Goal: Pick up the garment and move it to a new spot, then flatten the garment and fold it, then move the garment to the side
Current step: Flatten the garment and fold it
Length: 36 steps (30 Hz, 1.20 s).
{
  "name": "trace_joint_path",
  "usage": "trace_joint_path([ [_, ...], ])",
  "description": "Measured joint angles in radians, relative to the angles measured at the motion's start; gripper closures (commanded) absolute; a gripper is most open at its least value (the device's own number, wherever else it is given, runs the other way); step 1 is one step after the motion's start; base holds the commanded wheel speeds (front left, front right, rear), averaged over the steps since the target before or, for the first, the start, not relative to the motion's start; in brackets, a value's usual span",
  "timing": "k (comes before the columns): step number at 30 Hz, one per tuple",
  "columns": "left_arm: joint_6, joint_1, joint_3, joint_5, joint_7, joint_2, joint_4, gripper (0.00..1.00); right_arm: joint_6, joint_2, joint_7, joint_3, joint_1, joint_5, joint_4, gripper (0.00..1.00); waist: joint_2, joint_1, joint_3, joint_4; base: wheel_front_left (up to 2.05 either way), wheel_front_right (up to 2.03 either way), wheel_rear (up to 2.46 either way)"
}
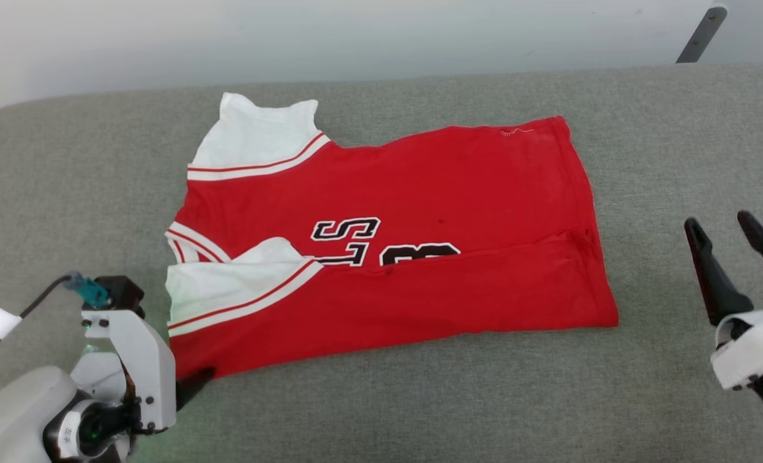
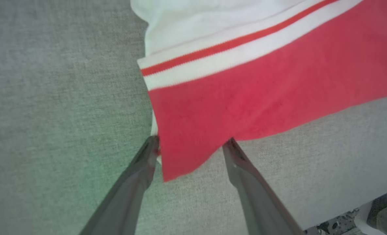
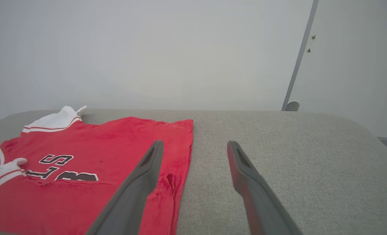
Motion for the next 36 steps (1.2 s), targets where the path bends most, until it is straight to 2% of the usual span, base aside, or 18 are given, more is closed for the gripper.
trace_joint_path([
  [6,-0.038,-0.012,-0.012,0.027,-0.016,-0.032,0.083,0.00,0.000,0.053,0.053,-0.047,0.072,-0.022,-0.089,0.00,0.0000,0.0000,0.005,-0.008,0.00,0.00,0.00],
  [12,-0.092,-0.034,-0.026,0.025,0.011,-0.074,0.171,0.00,0.000,0.059,0.128,-0.040,0.115,-0.019,-0.139,0.00,0.0000,0.0000,0.006,-0.007,0.00,0.00,0.00],
  [13,-0.099,-0.037,-0.026,0.021,0.014,-0.080,0.184,0.09,0.000,0.053,0.144,-0.036,0.122,-0.017,-0.144,0.00,0.0000,0.0000,0.007,-0.006,0.00,0.00,0.00],
  [14,-0.105,-0.042,-0.028,0.021,0.018,-0.085,0.195,0.65,0.000,0.048,0.159,-0.031,0.128,-0.015,-0.148,0.00,0.0000,0.0000,0.008,-0.005,0.00,0.00,0.00],
  [15,-0.112,-0.047,-0.030,0.023,0.023,-0.089,0.204,0.93,0.000,0.046,0.177,-0.029,0.131,-0.011,-0.149,0.00,0.0000,0.0000,0.009,-0.004,0.00,0.00,0.00],
  [16,-0.119,-0.050,-0.030,0.023,0.023,-0.094,0.212,1.00,0.000,0.044,0.196,-0.023,0.133,-0.002,-0.151,0.00,0.0000,0.0000,0.010,-0.002,0.00,0.00,0.00],
  [23,-0.154,-0.077,-0.039,0.033,0.029,-0.137,0.270,1.00,0.000,0.016,0.335,0.006,0.144,0.012,-0.114,0.00,0.0000,0.0000,0.021,0.018,0.00,0.00,0.00],
  [27,-0.167,-0.095,-0.044,0.035,0.034,-0.160,0.294,1.00,0.000,0.003,0.387,0.034,0.094,0.020,-0.058,0.00,0.0000,0.0000,0.030,0.033,0.00,0.00,0.00],
  [36,-0.202,-0.128,-0.049,0.044,0.035,-0.208,0.349,1.00,0.000,0.009,0.467,0.096,-0.039,0.012,0.160,0.00,0.0000,-0.0001,0.050,0.064,0.00,0.00,0.00],
])
